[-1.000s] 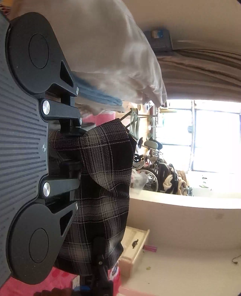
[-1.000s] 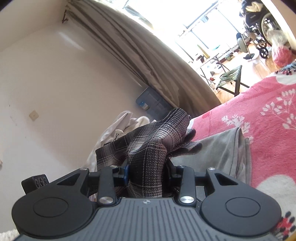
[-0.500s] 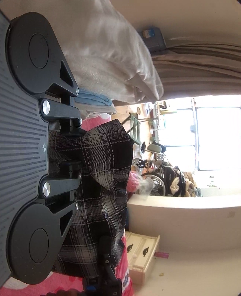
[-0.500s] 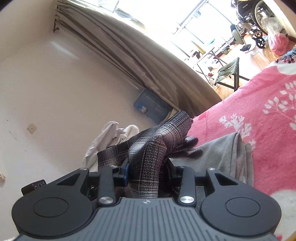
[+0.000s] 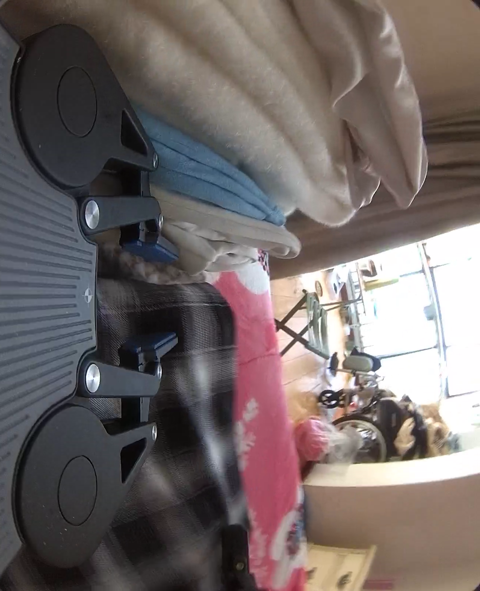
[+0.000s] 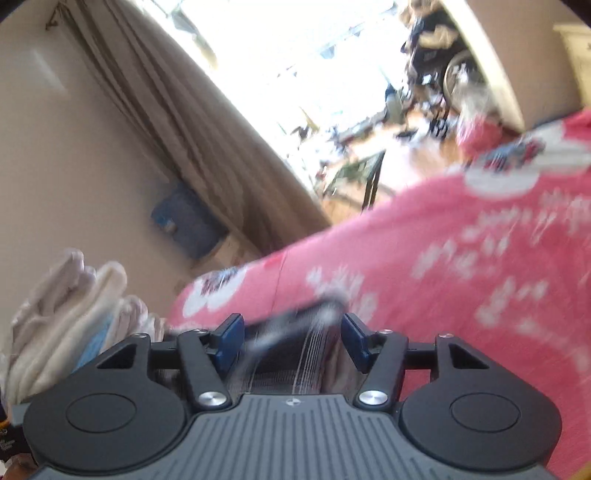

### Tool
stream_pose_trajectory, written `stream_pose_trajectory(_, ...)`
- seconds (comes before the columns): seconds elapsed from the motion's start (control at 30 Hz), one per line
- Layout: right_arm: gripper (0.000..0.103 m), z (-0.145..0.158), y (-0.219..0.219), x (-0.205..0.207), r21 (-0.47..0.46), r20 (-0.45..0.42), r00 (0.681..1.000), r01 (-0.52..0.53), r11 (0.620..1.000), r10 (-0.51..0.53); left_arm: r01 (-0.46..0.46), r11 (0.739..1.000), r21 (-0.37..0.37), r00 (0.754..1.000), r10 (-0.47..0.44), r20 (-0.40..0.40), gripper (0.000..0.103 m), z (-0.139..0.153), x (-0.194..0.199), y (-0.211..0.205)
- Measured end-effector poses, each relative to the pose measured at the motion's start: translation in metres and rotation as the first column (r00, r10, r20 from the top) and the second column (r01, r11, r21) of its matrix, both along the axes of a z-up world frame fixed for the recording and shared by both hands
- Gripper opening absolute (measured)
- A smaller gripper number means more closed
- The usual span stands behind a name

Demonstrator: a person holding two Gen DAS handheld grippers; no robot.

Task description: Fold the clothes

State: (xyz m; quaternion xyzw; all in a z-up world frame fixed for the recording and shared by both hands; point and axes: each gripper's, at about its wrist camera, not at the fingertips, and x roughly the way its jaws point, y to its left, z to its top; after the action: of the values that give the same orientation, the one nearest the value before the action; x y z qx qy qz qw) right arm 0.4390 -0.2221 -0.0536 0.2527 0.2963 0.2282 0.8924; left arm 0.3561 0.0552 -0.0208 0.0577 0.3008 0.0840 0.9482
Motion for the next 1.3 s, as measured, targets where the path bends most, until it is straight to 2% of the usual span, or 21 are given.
stream_pose_trajectory(0.07, 0.062, 0.018, -0.015, -0.008, 0.009, 0.067, 0.996, 0.065, 0.998, -0.065, -0.008, 1.0, -0.008, 1.0, 0.008, 0.01, 0.048, 0.005, -0.003, 0.0)
stream_pose_trajectory(0.1, 0.058, 0.028, -0.018, -0.013, 0.009, 0.096, 0.993, 0.064, 0.998, -0.065, -0.005, 1.0, -0.001, 1.0, 0.005, 0.026, 0.048, 0.01, -0.008, 0.0)
stream_pose_trajectory(0.13, 0.054, 0.036, -0.018, -0.019, -0.001, 0.121, 0.992, 0.025, 1.0, -0.025, -0.001, 1.0, -0.002, 0.999, 0.001, 0.038, 0.049, 0.015, -0.012, 0.001)
stream_pose_trajectory(0.2, 0.044, 0.049, -0.002, -0.036, -0.101, 0.171, 0.98, -0.09, 0.991, 0.107, 0.03, 1.0, -0.002, 0.998, -0.029, 0.05, 0.05, 0.021, -0.024, 0.0)
stream_pose_trajectory(0.27, 0.038, 0.048, 0.018, -0.05, -0.16, 0.16, 0.959, -0.21, 0.964, 0.236, 0.078, 0.997, 0.002, 0.996, -0.078, 0.053, 0.05, 0.024, -0.039, -0.004)
stream_pose_trajectory(0.33, 0.036, 0.029, 0.04, -0.054, -0.275, 0.102, 0.949, -0.262, 0.925, 0.299, 0.152, 0.987, 0.04, 0.988, -0.153, 0.017, 0.05, 0.014, -0.054, -0.012)
stream_pose_trajectory(0.37, 0.029, 0.012, 0.051, -0.05, -0.337, 0.038, 0.952, -0.275, 0.901, 0.305, 0.186, 0.98, 0.066, 0.983, -0.186, -0.007, 0.05, 0.006, -0.06, -0.016)
stream_pose_trajectory(0.4, 0.026, -0.005, 0.06, -0.046, -0.405, -0.021, 0.957, -0.272, 0.873, 0.289, 0.205, 0.973, 0.109, 0.978, -0.202, -0.045, 0.05, -0.006, -0.062, -0.02)
stream_pose_trajectory(0.43, 0.026, -0.015, 0.064, -0.044, -0.435, -0.045, 0.962, -0.26, 0.862, 0.268, 0.2, 0.969, 0.146, 0.979, -0.19, -0.079, 0.05, -0.018, -0.062, -0.021)
stream_pose_trajectory(0.47, 0.026, -0.016, 0.063, -0.044, -0.423, -0.049, 0.969, -0.241, 0.874, 0.244, 0.197, 0.965, 0.175, 0.978, -0.181, -0.107, 0.05, -0.03, -0.063, -0.022)
stream_pose_trajectory(0.5, 0.026, -0.009, 0.062, -0.047, -0.416, -0.039, 0.974, -0.219, 0.883, 0.223, 0.205, 0.964, 0.17, 0.976, -0.188, -0.111, 0.051, -0.038, -0.064, -0.019)
stream_pose_trajectory(0.57, 0.027, 0.014, 0.068, -0.062, -0.468, 0.055, 0.969, -0.189, 0.863, 0.242, 0.203, 0.967, 0.155, 0.977, -0.189, -0.1, 0.052, -0.043, -0.068, -0.015)
stream_pose_trajectory(0.63, 0.027, 0.032, 0.083, -0.069, -0.467, 0.116, 0.95, -0.206, 0.86, 0.291, 0.192, 0.972, 0.133, 0.98, -0.182, -0.084, 0.052, -0.035, -0.069, -0.012)
stream_pose_trajectory(0.77, 0.027, 0.04, 0.151, -0.036, -0.413, 0.093, 0.923, -0.305, 0.858, 0.373, 0.221, 0.97, 0.101, 0.975, -0.216, -0.058, 0.052, -0.021, -0.09, -0.01)
stream_pose_trajectory(0.87, 0.027, 0.025, 0.202, -0.005, -0.327, 0.009, 0.912, -0.386, 0.863, 0.411, 0.239, 0.968, 0.08, 0.97, -0.234, -0.072, 0.053, -0.022, -0.11, -0.008)
stream_pose_trajectory(0.9, 0.026, 0.017, 0.217, 0.004, -0.328, -0.014, 0.911, -0.395, 0.858, 0.413, 0.241, 0.967, 0.078, 0.968, -0.235, -0.084, 0.053, -0.027, -0.115, -0.007)
stream_pose_trajectory(1.0, 0.024, -0.009, 0.242, 0.026, -0.38, -0.092, 0.936, -0.35, 0.857, 0.341, 0.235, 0.968, 0.085, 0.97, -0.228, -0.088, 0.054, -0.037, -0.125, -0.003)
stream_pose_trajectory(1.07, 0.024, -0.007, 0.238, 0.032, -0.311, -0.088, 0.954, -0.3, 0.902, 0.287, 0.222, 0.972, 0.08, 0.973, -0.215, -0.085, 0.054, -0.038, -0.127, 0.0)
stream_pose_trajectory(1.17, 0.028, 0.01, 0.202, 0.024, -0.17, -0.088, 0.973, -0.228, 0.959, 0.215, 0.213, 0.975, 0.059, 0.973, -0.207, -0.099, 0.057, -0.036, -0.124, 0.005)
stream_pose_trajectory(1.2, 0.028, 0.02, 0.184, 0.017, -0.165, -0.082, 0.974, -0.222, 0.961, 0.211, 0.213, 0.976, 0.052, 0.973, -0.207, -0.104, 0.057, -0.035, -0.123, 0.006)
stream_pose_trajectory(1.3, 0.028, 0.043, 0.125, -0.028, -0.291, -0.046, 0.983, -0.182, 0.939, 0.176, 0.22, 0.975, 0.044, 0.971, -0.214, -0.103, 0.057, -0.031, -0.123, 0.009)
